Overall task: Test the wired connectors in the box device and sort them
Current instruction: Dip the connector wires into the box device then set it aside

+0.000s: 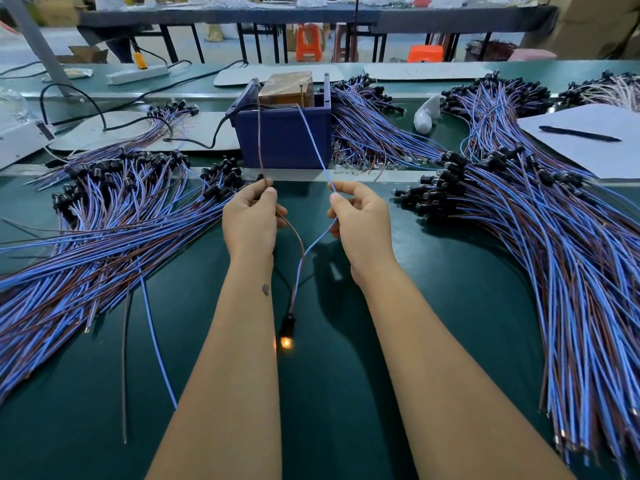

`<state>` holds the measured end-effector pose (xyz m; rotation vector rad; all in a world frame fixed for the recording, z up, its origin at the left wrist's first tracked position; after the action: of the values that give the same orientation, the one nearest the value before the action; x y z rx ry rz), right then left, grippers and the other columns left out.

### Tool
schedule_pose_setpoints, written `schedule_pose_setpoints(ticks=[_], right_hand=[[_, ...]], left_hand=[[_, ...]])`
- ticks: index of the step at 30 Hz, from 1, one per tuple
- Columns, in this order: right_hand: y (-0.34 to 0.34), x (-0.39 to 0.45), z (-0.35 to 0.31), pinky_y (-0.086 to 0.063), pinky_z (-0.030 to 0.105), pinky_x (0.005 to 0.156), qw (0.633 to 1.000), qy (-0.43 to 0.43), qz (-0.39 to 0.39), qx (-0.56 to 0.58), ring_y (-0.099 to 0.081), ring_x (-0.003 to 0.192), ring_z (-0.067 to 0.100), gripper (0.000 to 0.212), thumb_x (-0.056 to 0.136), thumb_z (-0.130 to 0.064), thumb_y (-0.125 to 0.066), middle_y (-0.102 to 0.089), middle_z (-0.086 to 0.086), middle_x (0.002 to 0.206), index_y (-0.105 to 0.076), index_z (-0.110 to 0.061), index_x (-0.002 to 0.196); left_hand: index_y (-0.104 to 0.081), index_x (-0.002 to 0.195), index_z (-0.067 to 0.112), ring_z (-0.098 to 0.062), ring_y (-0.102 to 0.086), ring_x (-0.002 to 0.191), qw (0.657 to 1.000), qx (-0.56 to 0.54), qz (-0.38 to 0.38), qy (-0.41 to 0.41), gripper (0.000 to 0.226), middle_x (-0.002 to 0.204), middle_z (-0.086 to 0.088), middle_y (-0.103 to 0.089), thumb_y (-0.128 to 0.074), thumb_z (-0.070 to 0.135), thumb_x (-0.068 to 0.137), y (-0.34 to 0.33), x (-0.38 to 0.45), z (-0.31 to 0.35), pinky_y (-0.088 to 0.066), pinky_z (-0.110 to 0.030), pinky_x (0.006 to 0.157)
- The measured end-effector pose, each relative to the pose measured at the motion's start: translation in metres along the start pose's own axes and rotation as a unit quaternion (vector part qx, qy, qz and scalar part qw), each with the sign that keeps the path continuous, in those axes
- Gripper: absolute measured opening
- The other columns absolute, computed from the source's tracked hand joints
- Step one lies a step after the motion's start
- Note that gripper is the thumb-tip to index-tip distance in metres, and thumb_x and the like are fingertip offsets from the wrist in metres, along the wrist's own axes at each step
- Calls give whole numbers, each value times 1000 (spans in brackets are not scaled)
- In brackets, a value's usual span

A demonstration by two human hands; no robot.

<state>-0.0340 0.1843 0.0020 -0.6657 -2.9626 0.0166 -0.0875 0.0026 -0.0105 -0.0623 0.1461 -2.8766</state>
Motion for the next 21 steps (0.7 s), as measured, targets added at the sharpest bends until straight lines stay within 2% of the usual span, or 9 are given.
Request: schedule_pose_setpoints(ticks=[4, 7, 8, 10, 12, 16, 19, 21], right_hand=[[-5, -2, -5, -49, 29, 66, 1000, 19, -6, -3, -52, 62, 8, 18, 94, -9, -56, -58, 0, 67, -70, -19, 102], [-10, -6, -8, -56, 37, 70, 999, 28, -32, 12, -61, 69, 16, 20, 93, -5, -57, -68, 16, 77, -71, -19, 94], [-10, -6, -8, -58, 36, 69, 999, 27, -36, 21, -63, 69, 16, 20, 93, -4, -57, -69, 15, 77, -72, -18, 92], [-9, -6, -8, -54, 24, 60, 999, 21, -38, 29, -60, 62, 7, 20, 92, -3, -57, -66, 4, 69, -73, -15, 91], [-7, -6, -7, -46, 17, 55, 998, 8, -46, 29, -54, 58, 5, 19, 92, -5, -58, -63, -2, 66, -74, -15, 90], [-13, -7, -2, -47, 20, 54, 994, -30, -91, 49, -55, 55, 10, 22, 97, -9, -53, -63, 1, 61, -72, -16, 89], [-16, -8, -1, -51, 20, 55, 987, -45, -135, 69, -61, 55, 9, 25, 99, -4, -47, -66, 2, 64, -68, -15, 105], [-16, -8, -1, -53, 21, 64, 981, -47, -171, 81, -63, 61, 11, 30, 97, 0, -48, -72, 3, 73, -65, -21, 112]], left_hand=[[-66, 97, 18, -6, -55, 46, 995, 7, -95, 21, 9, 58, 7, -64, -58, 15, 95, -25, -17, 1, -41, -16, 45], [-67, 99, 17, -8, -59, 48, 988, -7, -151, 34, 10, 66, 6, -67, -58, 17, 95, -45, -31, 1, -41, -16, 44], [-68, 101, 16, -8, -60, 48, 987, 0, -158, 31, 10, 68, 6, -68, -59, 20, 95, -48, -33, 1, -40, -16, 43], [-69, 102, 16, -6, -60, 51, 988, 10, -150, 25, 13, 71, 6, -69, -62, 24, 94, -48, -34, 1, -38, -15, 43], [-71, 94, 18, -4, -56, 49, 992, 7, -126, 21, 10, 68, 9, -66, -66, 25, 92, -43, -32, 1, -38, -15, 44], [-69, 80, 17, -3, -45, 41, 993, -35, -106, 39, 10, 57, 8, -57, -69, 20, 90, -36, -29, 0, -33, -14, 40], [-62, 77, 14, -4, -47, 41, 988, -103, -97, 62, 16, 54, 7, -56, -64, 14, 93, -33, -27, 1, -36, -14, 41], [-58, 76, 13, -4, -54, 44, 980, -165, -78, 82, 20, 55, 5, -59, -59, 11, 96, -29, -25, 0, -42, -14, 43]])
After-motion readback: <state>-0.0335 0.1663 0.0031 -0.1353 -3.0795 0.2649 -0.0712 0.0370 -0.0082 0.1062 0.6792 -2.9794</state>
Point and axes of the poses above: each hand's wrist, its own x-axis towards the middle knuckle, its own y-axis out of the back of the hand, z = x × y, the point moved 9 cm from there along x, towards the middle knuckle
